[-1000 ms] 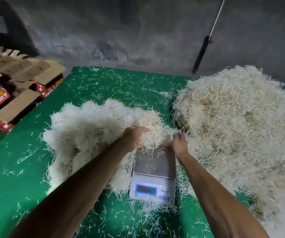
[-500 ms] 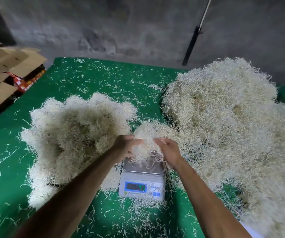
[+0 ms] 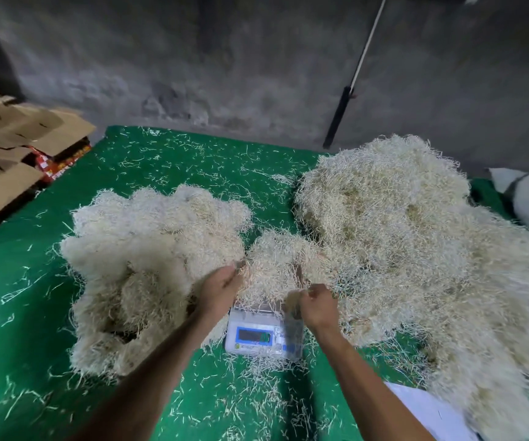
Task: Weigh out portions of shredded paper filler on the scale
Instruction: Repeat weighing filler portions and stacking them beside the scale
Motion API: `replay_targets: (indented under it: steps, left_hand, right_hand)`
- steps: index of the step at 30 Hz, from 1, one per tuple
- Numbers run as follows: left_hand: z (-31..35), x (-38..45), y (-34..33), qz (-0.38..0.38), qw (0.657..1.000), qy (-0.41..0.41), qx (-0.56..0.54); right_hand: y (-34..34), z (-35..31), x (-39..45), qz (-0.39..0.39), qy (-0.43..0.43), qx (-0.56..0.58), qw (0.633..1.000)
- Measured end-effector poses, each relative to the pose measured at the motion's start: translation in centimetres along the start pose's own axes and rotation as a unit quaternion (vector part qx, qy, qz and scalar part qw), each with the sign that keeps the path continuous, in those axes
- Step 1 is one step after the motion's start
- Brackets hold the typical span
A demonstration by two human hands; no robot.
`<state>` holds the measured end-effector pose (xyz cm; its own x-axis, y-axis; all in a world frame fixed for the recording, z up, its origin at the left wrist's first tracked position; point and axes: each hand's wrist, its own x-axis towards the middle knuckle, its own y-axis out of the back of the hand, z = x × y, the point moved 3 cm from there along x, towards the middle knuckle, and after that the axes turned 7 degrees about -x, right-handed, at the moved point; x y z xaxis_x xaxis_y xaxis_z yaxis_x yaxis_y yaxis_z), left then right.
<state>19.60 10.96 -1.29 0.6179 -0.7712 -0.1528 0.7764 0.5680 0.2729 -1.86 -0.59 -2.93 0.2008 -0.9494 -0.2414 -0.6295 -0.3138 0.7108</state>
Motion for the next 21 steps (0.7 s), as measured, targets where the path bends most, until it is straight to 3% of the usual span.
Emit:
replay_targets:
  steps: [4, 8, 14, 18, 21]
  left_hand:
    - [-2.9, -3.8, 0.3, 0.023, 0.999, 0.013, -0.024]
    - [-5.9, -6.9, -0.4, 0.044, 0.997, 0.056, -0.037]
    - [-12.1, -13.5, -3.2, -0.056, 0.982, 0.182, 0.005]
    - [-13.7, -17.3, -4.6, -0.061, 0.984, 0.163, -0.018]
    - [-11.6, -16.7, -5.5, -0.084, 0.984, 0.155, -0.038]
  right_hand:
    - [-2.6, 2.7, -3.2, -0.01, -0.003, 0.005, 1.0]
    - [-5.2, 5.6, -7.1, -0.052, 0.029, -0.063, 0.996]
    - [-10.1, 9.9, -14.0, -0.067, 0.058, -0.188, 0.978]
    - [-12.6, 10.1, -17.2, -0.08, 0.125, -0.266, 0.953]
    - [-12.2, 9.1, -17.3, -0.096, 0.137, -0.198, 0.966]
